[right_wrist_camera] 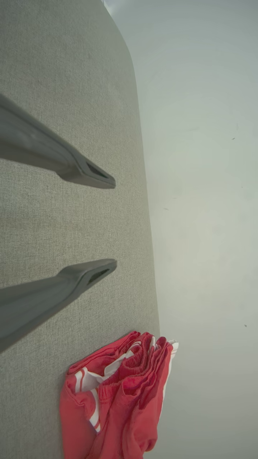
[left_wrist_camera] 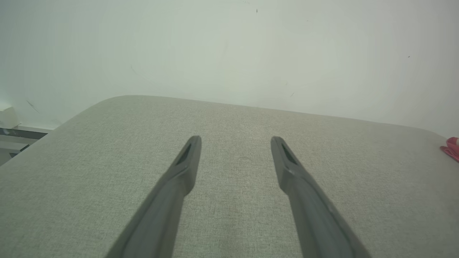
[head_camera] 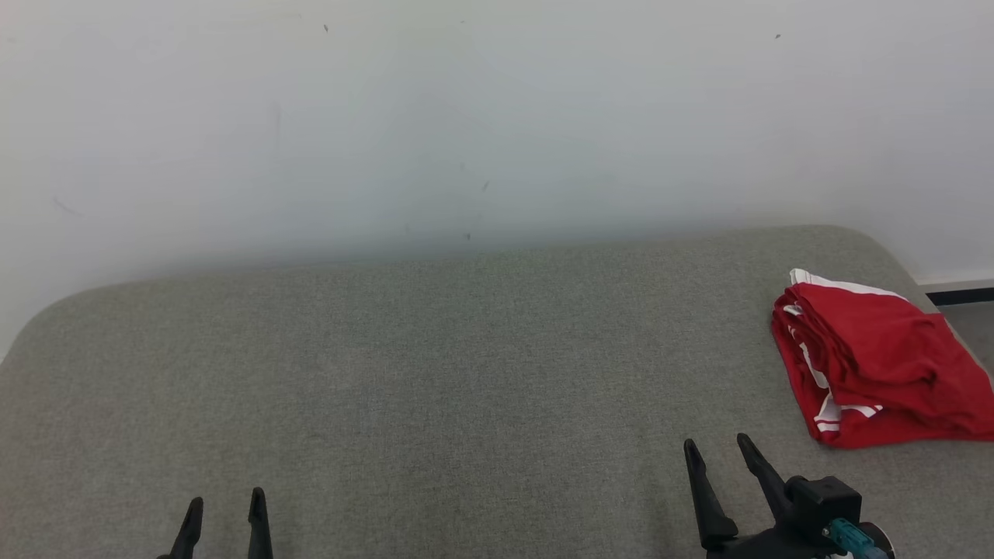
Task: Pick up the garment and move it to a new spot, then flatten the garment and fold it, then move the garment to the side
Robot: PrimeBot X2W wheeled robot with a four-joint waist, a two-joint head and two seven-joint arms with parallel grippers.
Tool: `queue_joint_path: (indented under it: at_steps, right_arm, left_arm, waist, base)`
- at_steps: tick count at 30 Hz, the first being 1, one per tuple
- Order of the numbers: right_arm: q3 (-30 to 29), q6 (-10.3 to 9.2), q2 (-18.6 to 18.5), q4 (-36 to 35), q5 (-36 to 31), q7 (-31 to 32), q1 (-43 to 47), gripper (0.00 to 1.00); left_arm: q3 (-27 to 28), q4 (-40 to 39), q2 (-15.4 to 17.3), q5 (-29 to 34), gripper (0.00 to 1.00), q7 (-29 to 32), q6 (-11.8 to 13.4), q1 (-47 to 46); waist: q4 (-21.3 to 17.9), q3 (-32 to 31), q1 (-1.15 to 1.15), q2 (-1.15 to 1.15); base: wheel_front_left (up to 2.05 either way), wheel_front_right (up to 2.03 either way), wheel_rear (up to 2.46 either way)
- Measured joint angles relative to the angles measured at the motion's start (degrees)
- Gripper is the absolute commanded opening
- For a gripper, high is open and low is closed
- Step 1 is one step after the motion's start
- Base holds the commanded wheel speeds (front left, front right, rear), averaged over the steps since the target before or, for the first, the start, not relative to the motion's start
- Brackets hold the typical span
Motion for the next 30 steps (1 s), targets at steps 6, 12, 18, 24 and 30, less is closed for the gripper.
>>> queue_joint_path:
  at_steps: [6,12,18,24,30]
  right_arm:
    - [0.1,0.0,0.05,-0.05,0.01,0.02,0.0,1.0]
    - [0.19,0.0,0.04,0.52,0.01,0.1,0.33,0.0]
    - [-0.32,0.0,0.09,2.45,2.18,1.36,2.8,0.0]
    - [-1.56,0.0,0.14,1.43,8.61,2.9,2.74,0.0]
    - [-2.53,0.0,0.21,0.04,14.61,4.34,2.7,0.0]
  left_arm:
    - [-0.14,-0.13,0.0,-0.16,1.0,0.0,0.14,0.0]
    - [-0.23,0.44,-0.13,-0.16,0.0,0.02,0.49,0.26]
    - [0.08,3.03,-0.57,-2.13,0.0,1.41,0.45,1.5]
    - [0.34,3.01,-0.56,-8.89,0.0,3.12,0.01,1.05]
    - [0.29,2.56,-0.54,-15.35,0.0,4.54,-0.09,0.62]
  waist:
    - [-0.14,0.13,0.0,0.0]
    - [-0.3,0.17,0.0,0.0]
    - [-0.26,0.33,0.0,0.0]
    - [-0.13,0.65,0.0,0.0]
    - [-0.01,0.97,0.0,0.0]
  base:
    - [0.0,0.0,0.0]
    - [0.0,0.0,0.0]
    - [0.0,0.0,0.0]
    - [0.0,0.0,0.0]
    - [0.0,0.0,0.0]
